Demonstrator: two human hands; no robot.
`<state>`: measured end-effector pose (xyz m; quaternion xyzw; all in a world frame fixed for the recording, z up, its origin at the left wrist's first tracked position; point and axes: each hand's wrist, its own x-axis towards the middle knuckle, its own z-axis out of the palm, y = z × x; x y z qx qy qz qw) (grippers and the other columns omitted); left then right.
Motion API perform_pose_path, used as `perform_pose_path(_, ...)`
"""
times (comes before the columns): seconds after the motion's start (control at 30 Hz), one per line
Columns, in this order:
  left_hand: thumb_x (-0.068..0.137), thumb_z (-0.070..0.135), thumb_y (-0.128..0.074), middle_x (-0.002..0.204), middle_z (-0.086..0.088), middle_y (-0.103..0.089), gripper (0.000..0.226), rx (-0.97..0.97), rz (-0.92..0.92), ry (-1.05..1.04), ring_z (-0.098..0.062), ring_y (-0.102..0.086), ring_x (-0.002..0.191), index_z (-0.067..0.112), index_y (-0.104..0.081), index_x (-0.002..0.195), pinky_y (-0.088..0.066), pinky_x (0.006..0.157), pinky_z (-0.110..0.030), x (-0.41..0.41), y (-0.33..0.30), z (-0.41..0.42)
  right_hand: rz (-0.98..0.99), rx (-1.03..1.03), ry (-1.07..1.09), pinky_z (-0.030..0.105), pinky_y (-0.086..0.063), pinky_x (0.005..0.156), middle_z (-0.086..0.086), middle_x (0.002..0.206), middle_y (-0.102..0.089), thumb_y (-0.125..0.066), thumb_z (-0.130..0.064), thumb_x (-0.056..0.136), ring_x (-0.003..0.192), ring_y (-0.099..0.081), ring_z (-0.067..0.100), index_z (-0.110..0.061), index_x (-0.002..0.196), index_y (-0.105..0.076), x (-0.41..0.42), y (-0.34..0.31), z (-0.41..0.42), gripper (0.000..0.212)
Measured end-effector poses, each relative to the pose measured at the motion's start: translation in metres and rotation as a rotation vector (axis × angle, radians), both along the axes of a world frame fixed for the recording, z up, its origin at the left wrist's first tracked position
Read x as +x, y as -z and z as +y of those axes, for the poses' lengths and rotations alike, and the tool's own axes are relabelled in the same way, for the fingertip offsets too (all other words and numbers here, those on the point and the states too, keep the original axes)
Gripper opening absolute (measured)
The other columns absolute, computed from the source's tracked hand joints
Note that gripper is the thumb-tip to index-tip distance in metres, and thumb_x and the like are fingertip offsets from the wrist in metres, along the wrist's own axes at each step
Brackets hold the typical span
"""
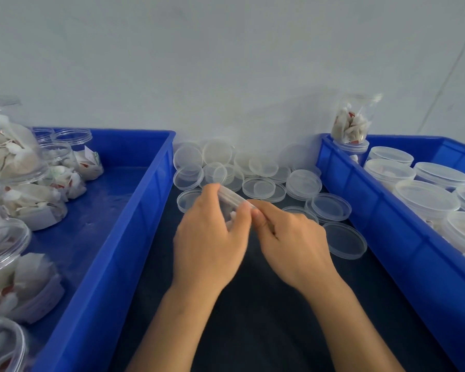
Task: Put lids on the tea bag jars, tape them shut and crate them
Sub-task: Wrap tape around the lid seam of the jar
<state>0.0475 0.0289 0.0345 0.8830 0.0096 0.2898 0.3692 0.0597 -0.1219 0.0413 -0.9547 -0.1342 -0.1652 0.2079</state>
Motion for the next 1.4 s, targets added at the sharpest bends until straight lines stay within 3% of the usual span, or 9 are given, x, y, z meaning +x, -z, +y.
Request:
perform_pose_path(0.1, 0.092, 0.071, -0.047, 0.142, 0.012, -0.058, 0.072, 0.097, 0.053, 0.04, -0.016, -0.06, 0.125, 0.034, -0.032, 0.152, -0.055, 0.097, -0.046, 0.0, 0.004, 0.0, 0.059, 0.048, -0.016, 0.04, -0.049, 0.069, -0.014, 0.077, -0.061, -0.021, -0.048, 0.108, 0.077, -0.062, 0.016, -0.048, 0.137, -0.05, 0.0, 0.002, 0.0, 0.041)
perform_pose_path(0.2, 0.089, 0.067, -0.062, 0.149, 0.006, -0.053, 0.088, 0.193, 0.081, 0.035, -0.022, -0.061, 0.126, 0.032, -0.02, 0.158, -0.051, 0.086, -0.042, 0.003, 0.01, 0.008, 0.144, 0.096, -0.041, 0.041, -0.044, 0.074, -0.012, 0.091, -0.065, -0.03, -0.031, 0.108, 0.087, -0.06, 0.02, -0.047, 0.142, -0.044, 0.003, 0.004, -0.001, 0.04)
perform_pose_path(0.37, 0.084, 0.067, -0.072, 0.153, 0.005, -0.05, 0.099, 0.176, 0.09, 0.029, -0.024, -0.061, 0.127, 0.031, -0.02, 0.16, -0.043, 0.084, -0.035, 0.01, 0.015, 0.014, 0.194, 0.248, -0.09, 0.044, -0.049, 0.075, -0.012, 0.081, -0.064, -0.036, -0.027, 0.108, 0.08, -0.06, 0.019, -0.048, 0.141, -0.05, 0.007, 0.008, -0.003, 0.041)
perform_pose_path(0.57, 0.071, 0.072, -0.07, 0.133, 0.031, -0.05, 0.089, -0.062, 0.104, 0.11, -0.009, -0.061, 0.12, 0.053, -0.025, 0.146, -0.052, 0.089, -0.036, 0.012, 0.019, 0.022, 0.172, 0.384, -0.126, 0.031, -0.037, 0.063, -0.008, 0.065, -0.058, -0.048, -0.04, 0.108, 0.06, -0.05, 0.008, -0.056, 0.134, -0.056, 0.012, 0.008, -0.012, 0.032)
perform_pose_path(0.77, 0.066, 0.076, -0.067, 0.12, 0.04, -0.05, 0.087, -0.148, 0.153, 0.167, -0.004, -0.058, 0.12, 0.06, -0.027, 0.142, -0.049, 0.089, -0.032, 0.015, 0.019, 0.024, 0.121, 0.358, -0.086, 0.035, -0.043, 0.069, -0.008, 0.072, -0.062, -0.052, -0.048, 0.105, 0.069, -0.055, 0.01, -0.055, 0.127, -0.063, 0.014, 0.006, -0.02, 0.026)
perform_pose_path(0.87, 0.065, 0.076, -0.067, 0.125, 0.035, -0.054, 0.086, -0.18, 0.157, 0.189, -0.007, -0.063, 0.116, 0.061, -0.029, 0.141, -0.054, 0.094, -0.036, 0.016, 0.02, 0.026, 0.114, 0.336, -0.078, 0.036, -0.047, 0.073, -0.014, 0.073, -0.064, -0.05, -0.05, 0.106, 0.074, -0.059, 0.01, -0.055, 0.129, -0.061, 0.015, 0.007, -0.02, 0.026)
perform_pose_path(1.0, 0.063, 0.073, -0.07, 0.126, 0.031, -0.058, 0.088, -0.252, 0.15, 0.203, 0.0, -0.061, 0.117, 0.057, -0.037, 0.143, -0.051, 0.087, -0.025, 0.017, 0.021, 0.026, 0.098, 0.296, -0.087, 0.033, -0.043, 0.072, -0.021, 0.068, -0.06, -0.044, -0.054, 0.107, 0.071, -0.057, 0.006, -0.055, 0.13, -0.057, 0.015, 0.008, -0.018, 0.026)
perform_pose_path(1.23, 0.064, 0.07, -0.074, 0.122, 0.031, -0.062, 0.083, -0.326, 0.147, 0.254, 0.017, -0.058, 0.111, 0.053, -0.046, 0.14, -0.053, 0.085, -0.021, 0.018, 0.019, 0.027, 0.119, 0.3, -0.106, 0.033, -0.043, 0.07, -0.016, 0.069, -0.06, -0.038, -0.06, 0.106, 0.072, -0.06, 0.007, -0.061, 0.132, -0.049, 0.016, 0.007, -0.018, 0.028)
perform_pose_path(1.4, 0.069, 0.061, -0.076, 0.124, 0.028, -0.065, 0.08, -0.346, 0.181, 0.338, 0.005, -0.061, 0.121, 0.044, -0.05, 0.143, -0.058, 0.099, -0.036, 0.015, 0.017, 0.033, 0.197, 0.299, -0.137, 0.036, -0.046, 0.076, -0.03, 0.068, -0.058, -0.037, -0.06, 0.106, 0.077, -0.06, 0.006, -0.062, 0.135, -0.049, 0.016, 0.007, -0.018, 0.031)
